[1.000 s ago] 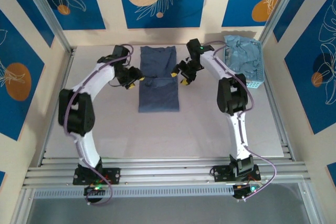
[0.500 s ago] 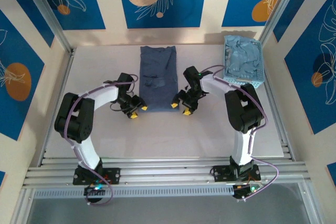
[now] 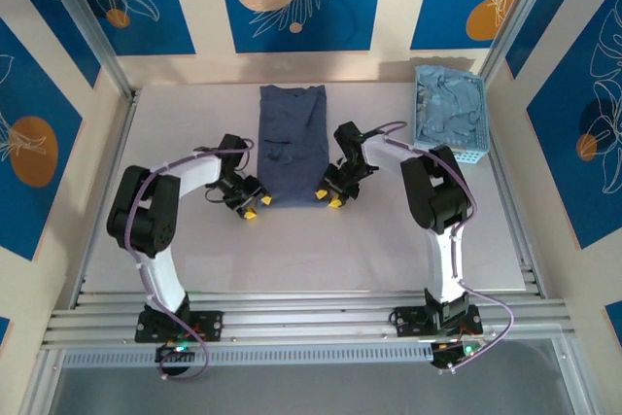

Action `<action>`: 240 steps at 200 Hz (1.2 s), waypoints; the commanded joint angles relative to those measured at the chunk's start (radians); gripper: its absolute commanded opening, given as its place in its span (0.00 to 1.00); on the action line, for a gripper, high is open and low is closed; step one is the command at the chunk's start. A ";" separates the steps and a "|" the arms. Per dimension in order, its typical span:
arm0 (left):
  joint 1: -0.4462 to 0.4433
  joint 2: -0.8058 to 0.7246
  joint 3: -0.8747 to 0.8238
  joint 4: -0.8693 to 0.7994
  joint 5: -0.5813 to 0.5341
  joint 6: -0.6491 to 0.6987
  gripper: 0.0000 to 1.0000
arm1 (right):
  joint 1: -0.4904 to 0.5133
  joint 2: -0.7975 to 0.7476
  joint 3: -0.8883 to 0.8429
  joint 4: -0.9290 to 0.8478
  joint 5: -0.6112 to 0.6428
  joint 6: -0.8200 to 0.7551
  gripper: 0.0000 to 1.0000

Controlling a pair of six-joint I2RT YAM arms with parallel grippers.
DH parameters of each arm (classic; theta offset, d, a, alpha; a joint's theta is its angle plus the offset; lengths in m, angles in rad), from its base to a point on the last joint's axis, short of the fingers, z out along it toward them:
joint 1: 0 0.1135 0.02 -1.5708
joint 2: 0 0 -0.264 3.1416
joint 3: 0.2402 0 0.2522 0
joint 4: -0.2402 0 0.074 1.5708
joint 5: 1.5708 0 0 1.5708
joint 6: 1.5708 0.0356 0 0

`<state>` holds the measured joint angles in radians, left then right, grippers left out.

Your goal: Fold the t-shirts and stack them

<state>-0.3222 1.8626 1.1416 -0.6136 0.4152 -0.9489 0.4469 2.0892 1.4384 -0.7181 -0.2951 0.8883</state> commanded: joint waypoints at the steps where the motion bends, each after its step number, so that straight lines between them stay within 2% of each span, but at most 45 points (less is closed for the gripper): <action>1: -0.013 0.087 0.044 0.189 0.018 -0.001 0.38 | -0.001 0.048 0.057 0.035 -0.006 0.000 0.26; 34: -0.012 0.101 0.085 0.197 0.012 0.005 0.19 | -0.001 0.058 0.092 0.020 -0.004 -0.006 0.14; 57: -0.012 0.079 0.094 0.188 -0.010 0.013 0.00 | 0.004 0.025 0.078 0.015 0.008 -0.005 0.03; 65: -0.012 0.054 0.085 0.187 -0.026 0.011 0.00 | 0.004 0.003 0.073 0.013 0.019 0.000 0.00; 82: -0.011 -0.013 0.070 0.201 -0.042 0.006 0.00 | 0.000 -0.038 0.093 -0.009 0.037 -0.012 0.00; 139: 0.012 -0.170 0.233 0.199 -0.074 0.023 0.00 | -0.060 -0.053 0.425 -0.137 0.054 -0.063 0.00; 164: 0.007 -0.265 0.182 0.216 -0.090 0.007 0.00 | -0.070 -0.075 0.483 -0.162 0.058 -0.073 0.00; 188: -0.009 -0.341 0.020 0.213 -0.052 -0.024 0.00 | -0.050 -0.116 0.394 -0.168 0.034 -0.075 0.00; 221: -0.049 -0.430 -0.246 0.229 0.024 -0.058 0.00 | 0.009 -0.230 0.089 -0.104 0.009 -0.048 0.00; 240: -0.068 -0.488 -0.351 0.169 0.062 -0.052 0.00 | 0.041 -0.314 -0.071 -0.081 0.007 -0.027 0.00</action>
<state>-0.3550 1.4536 0.9352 -0.3500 0.3889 -0.9806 0.4381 1.8763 1.5711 -0.7784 -0.2554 0.8364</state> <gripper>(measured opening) 0.046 0.070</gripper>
